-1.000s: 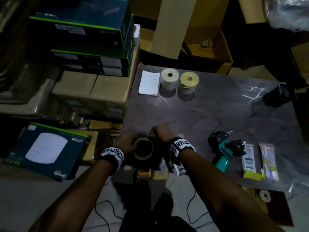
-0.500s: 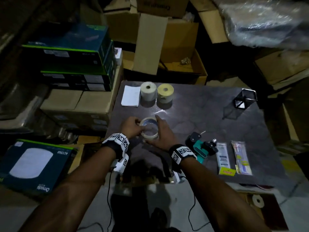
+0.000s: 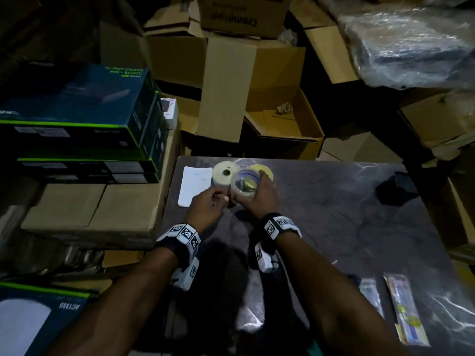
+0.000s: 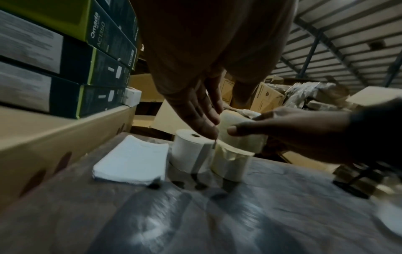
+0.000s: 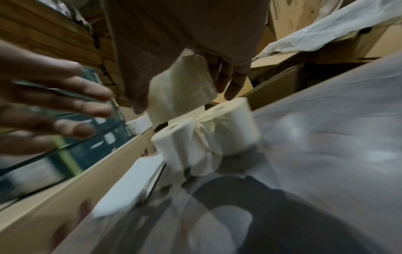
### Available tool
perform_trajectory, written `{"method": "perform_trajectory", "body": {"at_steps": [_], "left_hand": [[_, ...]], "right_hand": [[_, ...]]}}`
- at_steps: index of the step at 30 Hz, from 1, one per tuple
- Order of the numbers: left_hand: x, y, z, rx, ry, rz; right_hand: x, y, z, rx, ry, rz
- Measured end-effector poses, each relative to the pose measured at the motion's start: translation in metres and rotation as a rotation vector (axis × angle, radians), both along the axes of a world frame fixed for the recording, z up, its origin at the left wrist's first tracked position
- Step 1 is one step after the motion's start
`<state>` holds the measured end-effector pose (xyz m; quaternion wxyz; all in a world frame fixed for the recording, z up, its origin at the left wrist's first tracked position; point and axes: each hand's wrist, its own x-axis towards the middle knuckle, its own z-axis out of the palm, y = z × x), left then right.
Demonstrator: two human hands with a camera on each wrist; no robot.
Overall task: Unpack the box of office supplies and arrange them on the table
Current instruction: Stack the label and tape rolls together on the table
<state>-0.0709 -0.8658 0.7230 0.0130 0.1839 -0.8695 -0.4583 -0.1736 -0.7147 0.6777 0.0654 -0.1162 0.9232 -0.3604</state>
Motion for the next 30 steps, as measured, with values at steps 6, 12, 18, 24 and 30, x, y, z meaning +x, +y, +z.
{"method": "perform_trajectory", "body": {"at_steps": [6, 12, 18, 24, 30], "left_hand": [[-0.035, -0.047, -0.019, 0.033, 0.003, 0.056], [-0.033, -0.046, -0.020, 0.063, -0.043, 0.044], [-0.032, 0.019, -0.006, 0.038, -0.061, -0.104], [-0.005, 0.111, -0.029, 0.029, -0.196, -0.316], [0.050, 0.231, -0.074, -0.066, -0.637, -0.719]], "right_hand": [[-0.048, -0.050, -0.008, -0.022, -0.058, -0.023], [-0.029, -0.030, -0.014, 0.016, -0.095, -0.006], [0.007, 0.047, -0.005, 0.060, -0.046, 0.009], [0.028, 0.148, 0.002, -0.007, 0.017, -0.110], [0.064, 0.258, -0.019, 0.003, -0.086, -0.179]]}}
